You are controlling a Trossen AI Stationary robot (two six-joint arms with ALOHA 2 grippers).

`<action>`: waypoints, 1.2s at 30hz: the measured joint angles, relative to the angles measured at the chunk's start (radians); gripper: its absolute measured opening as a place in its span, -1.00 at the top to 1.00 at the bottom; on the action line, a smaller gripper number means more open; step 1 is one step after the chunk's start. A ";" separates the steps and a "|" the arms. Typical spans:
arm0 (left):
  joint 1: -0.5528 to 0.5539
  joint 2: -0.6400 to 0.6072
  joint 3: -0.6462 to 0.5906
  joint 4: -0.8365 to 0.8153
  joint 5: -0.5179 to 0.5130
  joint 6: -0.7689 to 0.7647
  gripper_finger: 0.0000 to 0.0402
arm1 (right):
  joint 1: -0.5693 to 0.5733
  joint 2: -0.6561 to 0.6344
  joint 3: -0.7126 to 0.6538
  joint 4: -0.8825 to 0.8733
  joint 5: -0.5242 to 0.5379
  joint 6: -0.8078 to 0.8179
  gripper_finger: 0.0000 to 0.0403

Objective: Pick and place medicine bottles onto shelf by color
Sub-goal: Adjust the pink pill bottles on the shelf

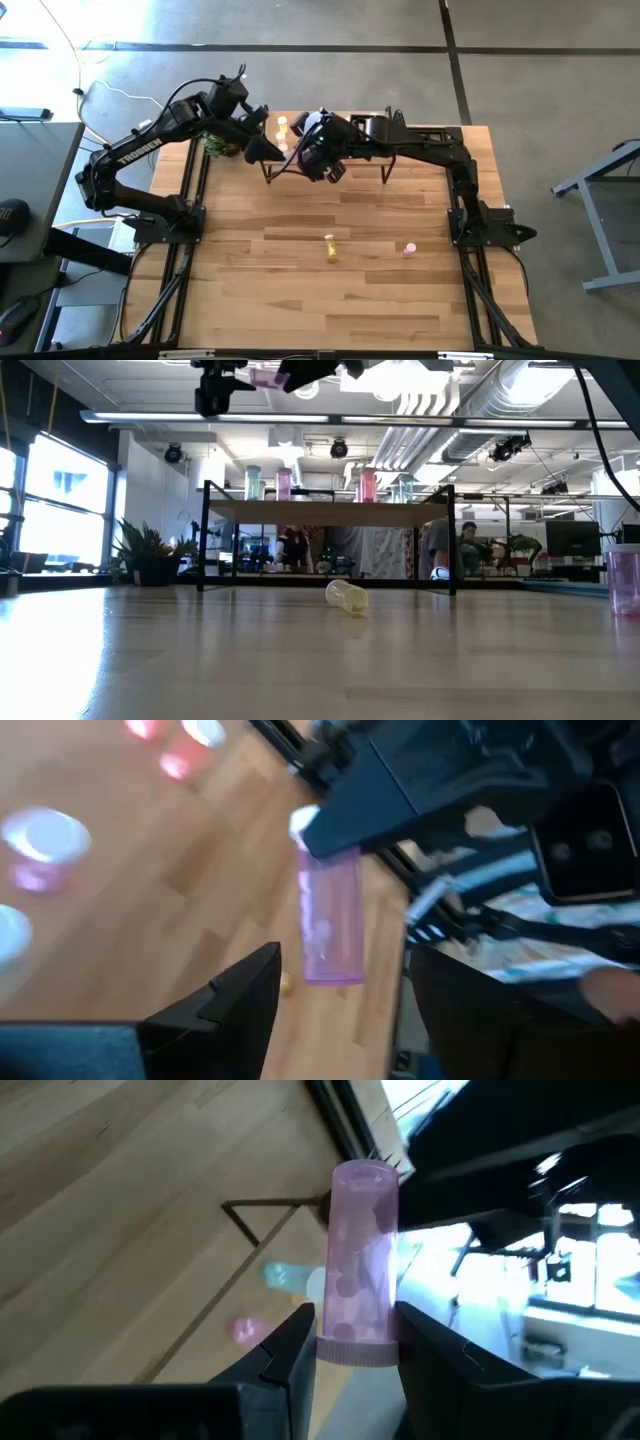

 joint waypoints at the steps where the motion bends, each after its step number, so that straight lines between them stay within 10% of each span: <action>1: -0.012 0.000 0.000 0.000 0.014 -0.009 -0.05 | 0.005 -0.001 0.000 0.009 0.002 -0.011 0.47; 15: -0.091 0.000 0.000 0.001 0.041 -0.078 -0.04 | 0.044 -0.002 0.000 0.061 0.004 -0.050 0.47; 28: -0.101 0.000 0.000 0.000 0.027 -0.094 0.49 | 0.043 -0.004 0.000 0.069 0.014 -0.071 0.47; 36: -0.101 0.000 0.000 0.003 0.027 -0.108 0.49 | 0.042 -0.005 0.000 0.076 0.019 -0.051 0.43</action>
